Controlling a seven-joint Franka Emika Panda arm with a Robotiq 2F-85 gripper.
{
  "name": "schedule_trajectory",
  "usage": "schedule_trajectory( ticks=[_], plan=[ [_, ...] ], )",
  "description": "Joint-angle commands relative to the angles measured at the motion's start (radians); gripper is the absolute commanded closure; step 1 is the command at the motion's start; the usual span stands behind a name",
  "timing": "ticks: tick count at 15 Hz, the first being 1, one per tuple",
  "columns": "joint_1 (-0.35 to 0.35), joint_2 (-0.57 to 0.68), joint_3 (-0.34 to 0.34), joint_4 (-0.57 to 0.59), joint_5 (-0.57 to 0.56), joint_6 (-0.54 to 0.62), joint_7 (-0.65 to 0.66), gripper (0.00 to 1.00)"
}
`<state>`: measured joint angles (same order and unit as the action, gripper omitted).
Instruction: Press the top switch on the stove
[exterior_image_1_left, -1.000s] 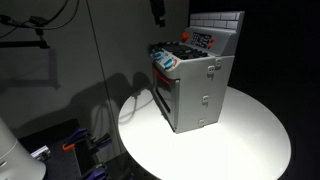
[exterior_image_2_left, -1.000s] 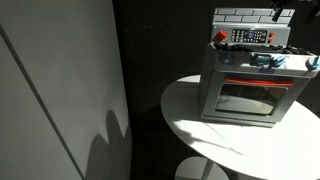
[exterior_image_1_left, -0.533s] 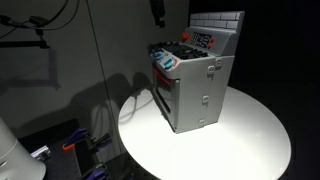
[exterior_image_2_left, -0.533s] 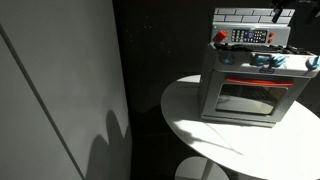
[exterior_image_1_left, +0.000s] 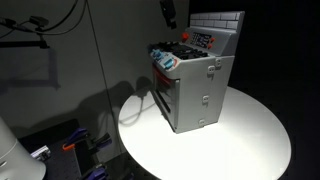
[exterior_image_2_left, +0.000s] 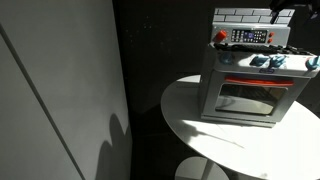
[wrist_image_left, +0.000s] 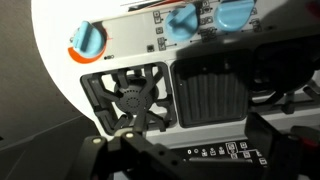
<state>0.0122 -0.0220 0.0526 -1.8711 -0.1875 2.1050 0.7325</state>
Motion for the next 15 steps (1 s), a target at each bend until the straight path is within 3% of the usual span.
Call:
schedule_trajectory(
  ticks=[1, 15],
  plan=[
    [-0.005, 0.065, -0.020, 0.077, -0.037, -0.006, 0.057, 0.00],
    [0.017, 0.314, -0.127, 0.320, -0.100, 0.054, 0.175, 0.00]
  ],
)
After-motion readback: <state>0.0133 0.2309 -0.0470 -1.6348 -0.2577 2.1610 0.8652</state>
